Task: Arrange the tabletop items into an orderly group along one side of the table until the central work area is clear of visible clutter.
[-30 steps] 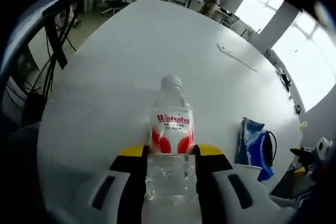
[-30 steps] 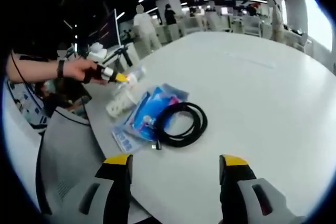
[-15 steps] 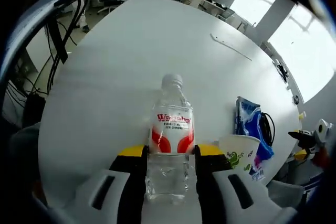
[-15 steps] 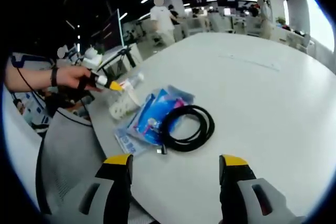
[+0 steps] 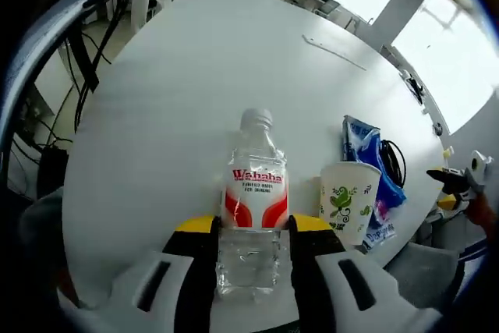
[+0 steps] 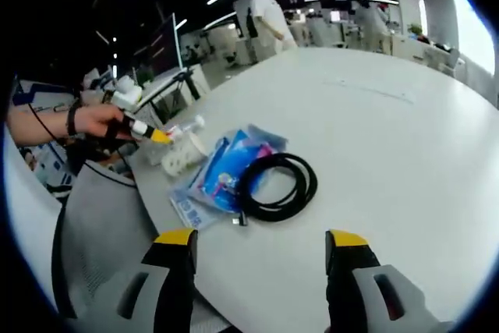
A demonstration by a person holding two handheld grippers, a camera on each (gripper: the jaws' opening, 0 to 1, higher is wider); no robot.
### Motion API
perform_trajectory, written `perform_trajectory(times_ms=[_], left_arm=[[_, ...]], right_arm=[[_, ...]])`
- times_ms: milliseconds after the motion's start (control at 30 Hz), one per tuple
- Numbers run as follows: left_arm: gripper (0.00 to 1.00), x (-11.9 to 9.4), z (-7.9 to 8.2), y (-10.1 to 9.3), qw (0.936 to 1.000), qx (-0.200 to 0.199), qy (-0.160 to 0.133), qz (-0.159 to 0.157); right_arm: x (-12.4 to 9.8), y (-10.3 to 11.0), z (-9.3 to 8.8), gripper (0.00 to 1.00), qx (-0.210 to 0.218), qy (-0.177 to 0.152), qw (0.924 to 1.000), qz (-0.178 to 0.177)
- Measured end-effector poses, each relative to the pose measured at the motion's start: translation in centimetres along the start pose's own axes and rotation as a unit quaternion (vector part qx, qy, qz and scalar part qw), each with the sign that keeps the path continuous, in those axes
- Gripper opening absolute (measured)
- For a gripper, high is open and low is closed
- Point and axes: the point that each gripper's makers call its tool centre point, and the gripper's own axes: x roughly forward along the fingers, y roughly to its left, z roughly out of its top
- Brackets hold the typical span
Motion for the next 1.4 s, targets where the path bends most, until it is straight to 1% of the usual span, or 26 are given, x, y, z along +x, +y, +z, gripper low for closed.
perform_trajectory(times_ms=[133, 300, 400, 533, 600, 767, 1000, 1100, 1233, 1367, 1400], left_arm=[[0.34, 0.0, -0.4, 0.0, 1.0000, 0.001, 0.003, 0.001], [0.34, 0.0, -0.6, 0.0, 0.9999, 0.013, 0.010, 0.002], [0.34, 0.0, -0.5, 0.1, 0.9997, 0.015, 0.021, 0.003], [0.34, -0.1, 0.1, -0.1, 0.9994, 0.026, 0.024, 0.001], [0.35, 0.0, 0.5, 0.0, 0.9992, 0.028, 0.028, 0.001], [0.37, 0.1, 1.8, 0.0, 0.9987, 0.043, 0.027, 0.009], [0.38, 0.8, 3.0, -0.6, 0.9977, 0.058, 0.035, 0.006], [0.39, 1.0, 3.2, -1.0, 0.9972, 0.062, 0.042, 0.003], [0.40, 1.4, 3.3, -1.1, 0.9962, 0.068, 0.053, 0.005], [0.40, 2.1, 3.1, -1.0, 0.9954, 0.071, 0.064, 0.008], [0.41, 2.4, 3.2, -0.7, 0.9952, 0.072, 0.066, 0.009]], right_arm=[[0.1, 0.2, -0.2, 0.68, -0.001, 0.002, 1.0000, 0.001], [-0.1, 0.2, -0.3, 0.68, -0.001, 0.002, 1.0000, 0.000], [-0.3, -0.1, -0.2, 0.67, -0.001, 0.000, 1.0000, -0.003], [-0.5, -0.3, -0.4, 0.67, -0.001, 0.000, 1.0000, -0.005], [-0.6, -0.4, -0.5, 0.67, 0.000, 0.000, 1.0000, -0.006], [-0.7, -0.2, -1.0, 0.67, 0.002, 0.004, 1.0000, -0.008], [-0.9, -0.1, -1.3, 0.67, 0.007, 0.004, 0.9999, -0.009], [-0.9, -0.2, -1.3, 0.67, 0.009, 0.004, 0.9999, -0.011], [-0.9, -0.2, -1.2, 0.67, 0.012, 0.001, 0.9998, -0.014], [-0.9, -0.2, -1.1, 0.67, 0.012, 0.001, 0.9998, -0.015], [-0.9, -0.3, -1.1, 0.67, 0.013, 0.001, 0.9998, -0.015]])
